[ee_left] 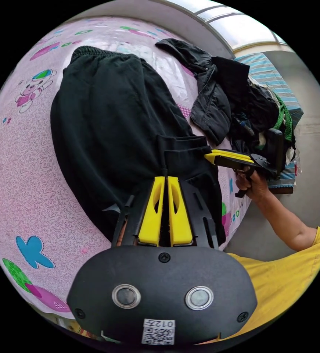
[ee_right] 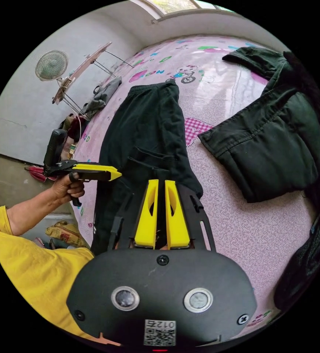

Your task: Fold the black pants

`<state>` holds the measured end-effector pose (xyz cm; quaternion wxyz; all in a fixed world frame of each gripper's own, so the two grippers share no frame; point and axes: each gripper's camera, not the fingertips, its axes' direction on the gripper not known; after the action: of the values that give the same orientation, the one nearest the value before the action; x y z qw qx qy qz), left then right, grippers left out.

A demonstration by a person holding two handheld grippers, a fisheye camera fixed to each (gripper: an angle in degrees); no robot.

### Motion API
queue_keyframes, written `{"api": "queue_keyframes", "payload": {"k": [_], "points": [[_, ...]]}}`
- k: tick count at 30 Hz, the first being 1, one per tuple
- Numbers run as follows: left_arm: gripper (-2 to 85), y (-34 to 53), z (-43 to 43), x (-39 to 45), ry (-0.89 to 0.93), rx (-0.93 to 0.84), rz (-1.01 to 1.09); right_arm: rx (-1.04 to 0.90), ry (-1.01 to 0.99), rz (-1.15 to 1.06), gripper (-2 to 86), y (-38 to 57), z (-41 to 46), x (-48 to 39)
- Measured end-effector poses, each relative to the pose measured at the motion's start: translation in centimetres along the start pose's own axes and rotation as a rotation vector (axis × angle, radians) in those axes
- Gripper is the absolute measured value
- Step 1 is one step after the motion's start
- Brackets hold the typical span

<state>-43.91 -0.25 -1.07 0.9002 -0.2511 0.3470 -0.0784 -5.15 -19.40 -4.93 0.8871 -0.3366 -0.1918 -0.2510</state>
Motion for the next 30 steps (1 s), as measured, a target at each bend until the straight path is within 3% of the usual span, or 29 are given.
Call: {"api": "queue_keyframes", "payload": {"k": [5,11,18,21,24,30], "points": [[0.0,3.1,-4.5,3.3,-0.006,0.113,0.011,0.064,-0.101,-0.082,2.5,-0.2,-2.8,-2.3],[0.0,6.3,-8.3,4.1,-0.101,0.204,-0.104,-0.012,-0.2,-0.138,2.6,-4.0,-0.4,-3.4],[0.2,5.4,-2.8,-1.9,-0.087,0.066,-0.271,-0.201,0.063,-0.132,4.4,-6.6,5.6,-5.1],[0.3,6.9,-4.6,-2.1,-0.108,0.182,-0.32,-0.114,0.085,-0.106,5.5,-6.0,3.3,-5.3],[0.3,9.0,-7.3,0.1,-0.095,0.279,-0.236,-0.048,0.08,-0.149,3.8,-3.3,0.5,-6.2],[0.3,12.6,-4.0,8.3,-0.128,0.067,0.008,-0.074,0.144,-0.171,1.8,4.2,1.7,-9.6]]}}
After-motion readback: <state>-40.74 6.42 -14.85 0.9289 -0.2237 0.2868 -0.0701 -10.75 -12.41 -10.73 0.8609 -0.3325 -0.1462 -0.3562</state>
